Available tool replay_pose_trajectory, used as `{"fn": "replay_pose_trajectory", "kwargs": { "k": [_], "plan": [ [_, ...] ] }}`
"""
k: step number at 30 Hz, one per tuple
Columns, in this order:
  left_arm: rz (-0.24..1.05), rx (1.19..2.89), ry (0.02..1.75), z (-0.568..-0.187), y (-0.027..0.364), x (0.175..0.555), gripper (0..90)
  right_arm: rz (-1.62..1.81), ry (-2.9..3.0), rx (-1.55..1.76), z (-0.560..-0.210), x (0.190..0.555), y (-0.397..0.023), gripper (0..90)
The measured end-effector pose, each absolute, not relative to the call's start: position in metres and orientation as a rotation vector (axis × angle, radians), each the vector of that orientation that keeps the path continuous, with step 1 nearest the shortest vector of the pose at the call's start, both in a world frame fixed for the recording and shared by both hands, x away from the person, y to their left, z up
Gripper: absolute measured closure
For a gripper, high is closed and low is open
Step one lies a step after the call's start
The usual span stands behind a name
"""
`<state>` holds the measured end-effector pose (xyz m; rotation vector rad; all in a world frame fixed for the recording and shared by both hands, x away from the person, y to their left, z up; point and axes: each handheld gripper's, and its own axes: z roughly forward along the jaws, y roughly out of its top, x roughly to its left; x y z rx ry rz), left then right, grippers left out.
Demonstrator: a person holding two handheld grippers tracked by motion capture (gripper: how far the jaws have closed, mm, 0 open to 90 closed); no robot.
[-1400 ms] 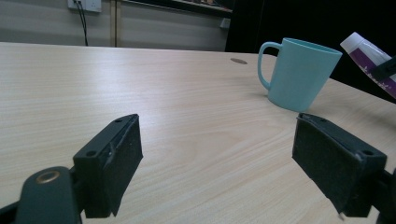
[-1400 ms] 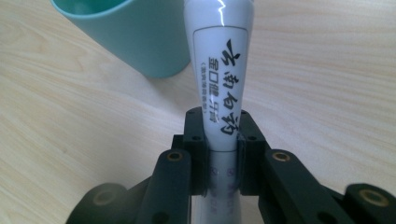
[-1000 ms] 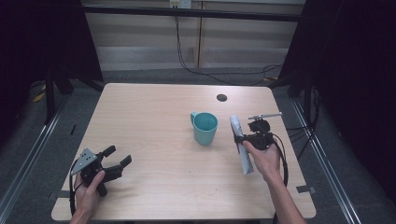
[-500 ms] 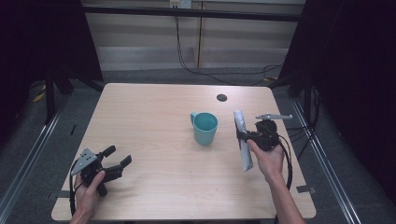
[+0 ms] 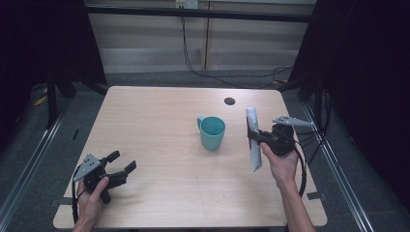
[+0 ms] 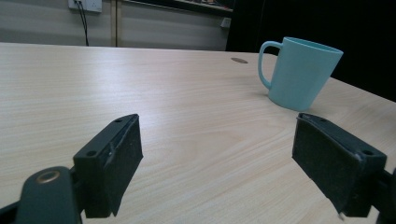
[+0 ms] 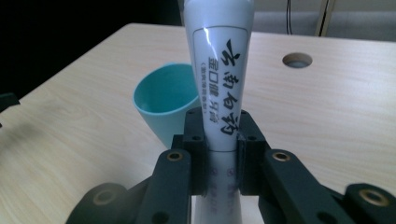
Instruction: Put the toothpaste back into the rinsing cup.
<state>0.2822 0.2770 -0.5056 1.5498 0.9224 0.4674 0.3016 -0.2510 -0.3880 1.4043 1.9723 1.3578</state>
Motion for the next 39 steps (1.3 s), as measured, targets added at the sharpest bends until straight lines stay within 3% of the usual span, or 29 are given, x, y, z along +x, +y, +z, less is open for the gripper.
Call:
{"fn": "replay_pose_trajectory", "kwargs": {
  "k": [39],
  "plan": [
    [0.461, 1.548, 0.926, -0.506, 0.278, 0.283, 15.8, 1.634, 1.791, 1.185, -0.36, 0.307, -0.239, 78.2]
  ]
}}
